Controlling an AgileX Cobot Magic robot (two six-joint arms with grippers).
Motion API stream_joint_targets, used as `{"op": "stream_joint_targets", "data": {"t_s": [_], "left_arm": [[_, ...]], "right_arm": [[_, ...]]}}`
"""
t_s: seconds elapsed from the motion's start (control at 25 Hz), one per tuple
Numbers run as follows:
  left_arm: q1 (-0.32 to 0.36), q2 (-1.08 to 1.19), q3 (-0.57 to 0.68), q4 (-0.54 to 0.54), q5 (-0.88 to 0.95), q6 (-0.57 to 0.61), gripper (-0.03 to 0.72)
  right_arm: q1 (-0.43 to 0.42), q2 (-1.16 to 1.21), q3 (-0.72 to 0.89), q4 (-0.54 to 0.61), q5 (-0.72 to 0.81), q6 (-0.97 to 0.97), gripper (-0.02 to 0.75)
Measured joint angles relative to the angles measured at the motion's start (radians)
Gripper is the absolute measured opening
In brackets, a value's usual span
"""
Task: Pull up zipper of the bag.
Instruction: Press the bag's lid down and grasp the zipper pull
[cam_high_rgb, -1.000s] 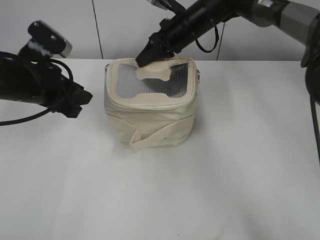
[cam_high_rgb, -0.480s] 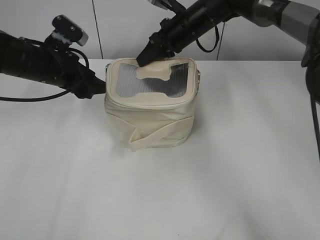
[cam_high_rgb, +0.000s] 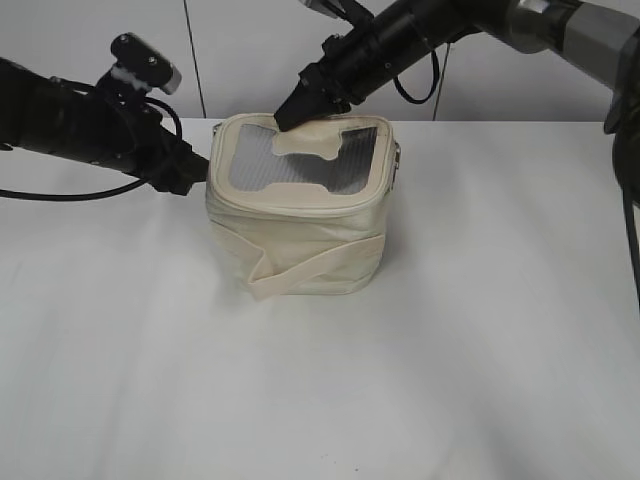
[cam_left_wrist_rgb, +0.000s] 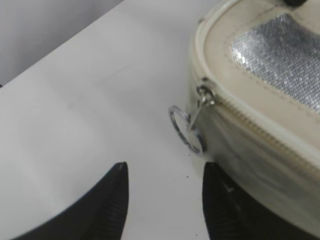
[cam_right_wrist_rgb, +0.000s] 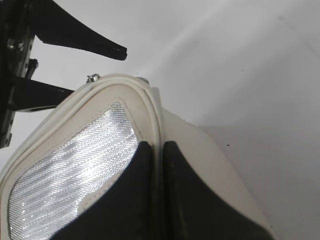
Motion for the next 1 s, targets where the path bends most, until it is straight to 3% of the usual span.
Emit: {"op": "stream_joint_targets", "data": {"t_s": [0.36,0.6,1.0], "left_arm": [[0.001,0.025,-0.009,-0.023,0.025,0.028,0.378],[0.012,0.026,-0.009,-0.113,0.074,0.076,0.377],[0.022,0.034,-0.009,-0.164,0.133,0.146,0.373]], "right_arm": [[0.0,0.0,0.0,0.0,0.0,0.0,0.041],[-0.002,0.0,0.0,-0.003,0.001,0.0,0.041],[-0.006,0.0,0.0,-0.004,0.011,0.0,0.042]]}}
